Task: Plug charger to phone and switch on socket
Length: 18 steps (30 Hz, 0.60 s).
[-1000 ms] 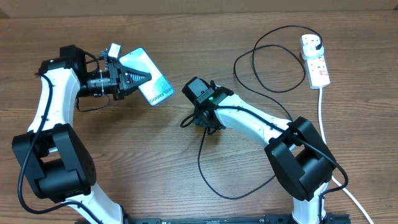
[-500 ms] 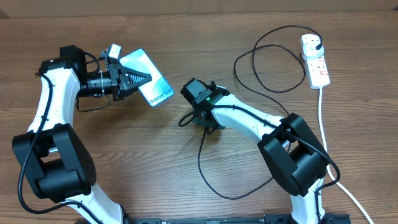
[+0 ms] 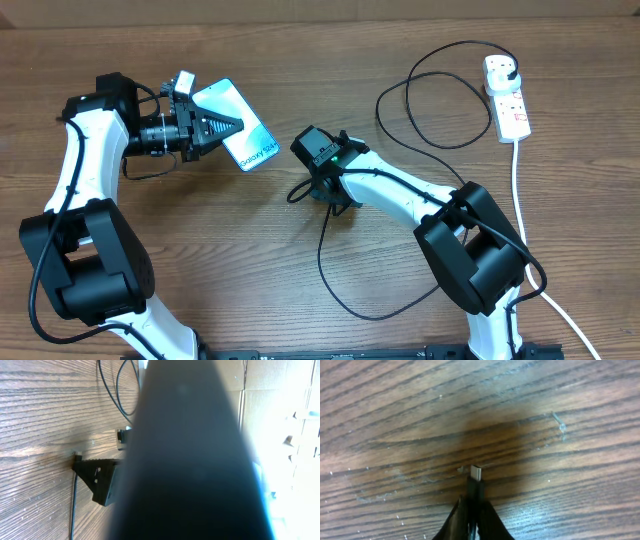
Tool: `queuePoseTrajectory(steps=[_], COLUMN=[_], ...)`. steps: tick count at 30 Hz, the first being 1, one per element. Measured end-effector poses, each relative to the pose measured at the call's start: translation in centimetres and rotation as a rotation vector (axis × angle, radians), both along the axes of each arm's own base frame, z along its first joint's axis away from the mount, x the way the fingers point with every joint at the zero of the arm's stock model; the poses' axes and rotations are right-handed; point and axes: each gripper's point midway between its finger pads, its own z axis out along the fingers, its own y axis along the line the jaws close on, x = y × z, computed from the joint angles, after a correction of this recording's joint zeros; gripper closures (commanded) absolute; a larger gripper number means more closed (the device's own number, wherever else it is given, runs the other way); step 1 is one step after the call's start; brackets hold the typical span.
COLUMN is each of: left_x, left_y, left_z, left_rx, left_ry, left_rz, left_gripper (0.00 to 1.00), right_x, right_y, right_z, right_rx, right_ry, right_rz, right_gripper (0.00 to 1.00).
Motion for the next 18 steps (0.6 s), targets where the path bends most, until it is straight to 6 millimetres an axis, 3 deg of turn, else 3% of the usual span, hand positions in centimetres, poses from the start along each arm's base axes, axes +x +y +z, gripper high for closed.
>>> queuePoseTrajectory(steps=[11,14,18], left_x=[0.0,-0.1,-0.2], left_y=[-0.1,-0.5,-1.5], left_z=[0.2,0.7,1.5], left_rx=[-0.009,-0.040,-0.087], left_ry=[-0.002,-0.008,-0.017], left_rz=[-0.002,-0.008,-0.031], left_gripper=[0.96,0.96,0.96], right_x=[-1.0,-1.2,-1.9], right_y=[-0.4,0.2,2.1], right_z=[0.4,2.3,9.0], right_rx=[-0.014,0.027,0.185], right_ry=[0.043,0.035,-0.030], right_rz=[0.015,0.059,0.197], right_gripper=[0.96,0.96,0.96])
